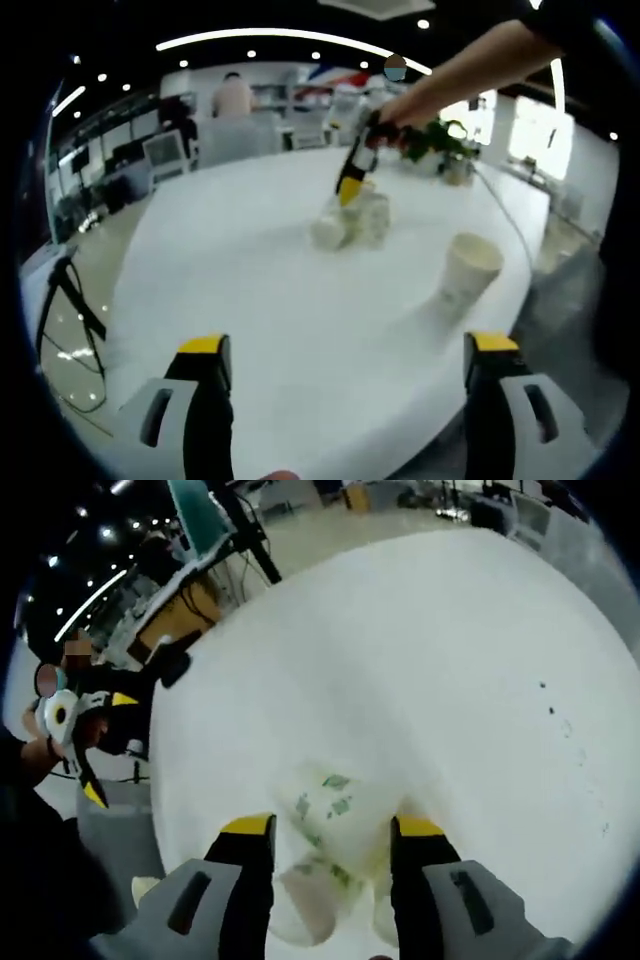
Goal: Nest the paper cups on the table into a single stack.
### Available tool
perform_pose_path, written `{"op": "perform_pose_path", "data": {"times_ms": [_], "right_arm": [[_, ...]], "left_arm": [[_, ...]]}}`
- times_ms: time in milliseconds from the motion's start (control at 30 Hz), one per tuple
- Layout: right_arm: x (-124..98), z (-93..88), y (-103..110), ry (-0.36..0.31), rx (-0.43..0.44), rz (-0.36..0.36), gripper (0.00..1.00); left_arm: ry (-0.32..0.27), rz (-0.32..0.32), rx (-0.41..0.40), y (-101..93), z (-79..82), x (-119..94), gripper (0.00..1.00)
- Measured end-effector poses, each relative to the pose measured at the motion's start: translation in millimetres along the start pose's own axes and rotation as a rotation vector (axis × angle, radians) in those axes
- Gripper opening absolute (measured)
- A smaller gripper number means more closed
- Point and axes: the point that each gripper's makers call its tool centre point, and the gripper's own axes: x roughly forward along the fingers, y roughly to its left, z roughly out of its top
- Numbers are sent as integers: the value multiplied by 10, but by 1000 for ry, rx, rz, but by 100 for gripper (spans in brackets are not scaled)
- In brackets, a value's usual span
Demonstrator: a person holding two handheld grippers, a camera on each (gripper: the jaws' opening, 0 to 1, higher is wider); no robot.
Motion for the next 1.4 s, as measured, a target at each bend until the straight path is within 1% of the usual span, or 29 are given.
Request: {"op": "perform_pose_path", "data": {"times_ms": [67, 100, 133, 300, 433, 567, 600, 633, 667, 767, 800, 967, 1100, 1267, 1400], "right_arm": [[17, 25, -1, -14, 40, 25, 38], [12, 58, 30, -32, 81, 43, 36], [23, 74, 40, -44, 97, 53, 34], [58, 116, 98, -68, 135, 86, 24], [75, 190, 194, -101, 191, 141, 12], [103, 212, 279, -112, 209, 188, 3], [108, 214, 310, -114, 210, 202, 2], [118, 214, 372, -112, 235, 226, 2], [129, 212, 398, -111, 237, 237, 2], [138, 202, 466, -109, 205, 255, 1], [129, 209, 521, -111, 202, 280, 1], [84, 232, 615, -127, 172, 297, 0], [10, 276, 622, -151, 145, 290, 0], [-155, 292, 646, -178, 122, 274, 0], [-311, 312, 652, -217, 102, 247, 0]], "left_arm": [[1, 1, -3, -2, -11, -3, 97], [0, 1, -5, -2, -13, -3, 97], [-1, 2, -7, -5, -14, -6, 97], [-1, 4, -9, 1, -28, -13, 97], [-4, 10, -14, 20, -22, -24, 97], [-4, 11, -16, 27, -21, -28, 97], [-5, 11, -16, 28, -21, -29, 97], [-5, 12, -16, 30, -22, -29, 97], [-6, 11, -16, 30, -22, -29, 97], [-6, 10, -12, 31, -23, -27, 97], [-6, 10, -12, 29, -20, -27, 97], [-12, 12, -10, 26, 6, -36, 97], [-16, 12, -7, 15, 31, -43, 97], [-24, 13, 2, 16, 80, -58, 97], [-27, 9, 18, 11, 134, -72, 97]]}}
